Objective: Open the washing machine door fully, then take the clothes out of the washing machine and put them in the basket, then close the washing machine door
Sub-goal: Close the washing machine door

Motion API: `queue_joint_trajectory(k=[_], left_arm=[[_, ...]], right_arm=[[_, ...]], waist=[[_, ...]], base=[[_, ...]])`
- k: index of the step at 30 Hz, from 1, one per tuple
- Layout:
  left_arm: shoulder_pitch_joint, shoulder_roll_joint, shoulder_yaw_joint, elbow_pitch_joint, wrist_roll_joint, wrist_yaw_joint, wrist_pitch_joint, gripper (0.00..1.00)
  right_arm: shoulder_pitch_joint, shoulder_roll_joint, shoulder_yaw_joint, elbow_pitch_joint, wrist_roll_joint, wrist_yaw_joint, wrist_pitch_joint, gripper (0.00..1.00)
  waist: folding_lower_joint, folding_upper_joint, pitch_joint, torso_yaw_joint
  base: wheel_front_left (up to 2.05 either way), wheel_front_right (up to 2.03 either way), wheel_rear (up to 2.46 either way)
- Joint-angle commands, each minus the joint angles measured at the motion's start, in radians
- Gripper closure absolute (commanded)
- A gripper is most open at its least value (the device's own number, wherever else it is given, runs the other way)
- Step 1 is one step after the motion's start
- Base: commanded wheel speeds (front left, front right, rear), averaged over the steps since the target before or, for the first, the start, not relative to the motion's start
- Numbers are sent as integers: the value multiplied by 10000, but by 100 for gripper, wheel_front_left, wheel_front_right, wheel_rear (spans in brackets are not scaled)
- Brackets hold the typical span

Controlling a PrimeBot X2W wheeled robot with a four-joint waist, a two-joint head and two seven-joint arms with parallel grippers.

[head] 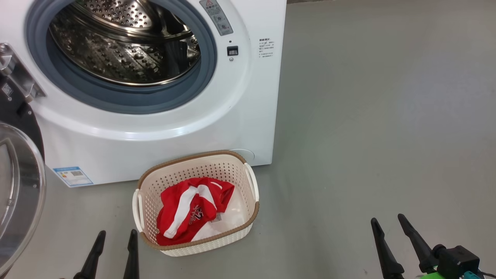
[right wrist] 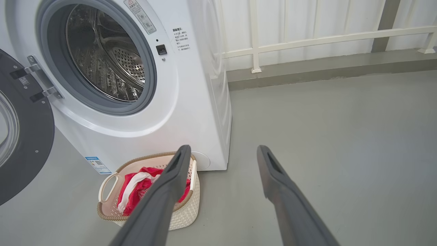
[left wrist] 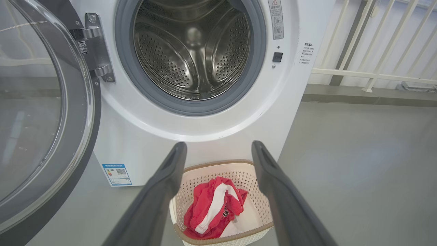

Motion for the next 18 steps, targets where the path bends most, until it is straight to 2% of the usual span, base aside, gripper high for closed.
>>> queue_joint_trajectory(k=[1,14,18], left_arm=[[-272,105,292,-263,-19,34,-51,0],[-209,104,166,-311,-104,74,-51,0],[-271,104,86,-251,-165,91,-51,0]], right_arm=[[-197,-150,239,-206,17,73,-65,0],[-122,-174,263,-221,14,73,-65,0],[-79,-169,235,-224,1,73,-65,0]], waist=[[0,0,-12,5],[0,0,-71,81],[0,0,-60,302]], base=[[-43,43,0],[-4,4,0],[0,0,0]])
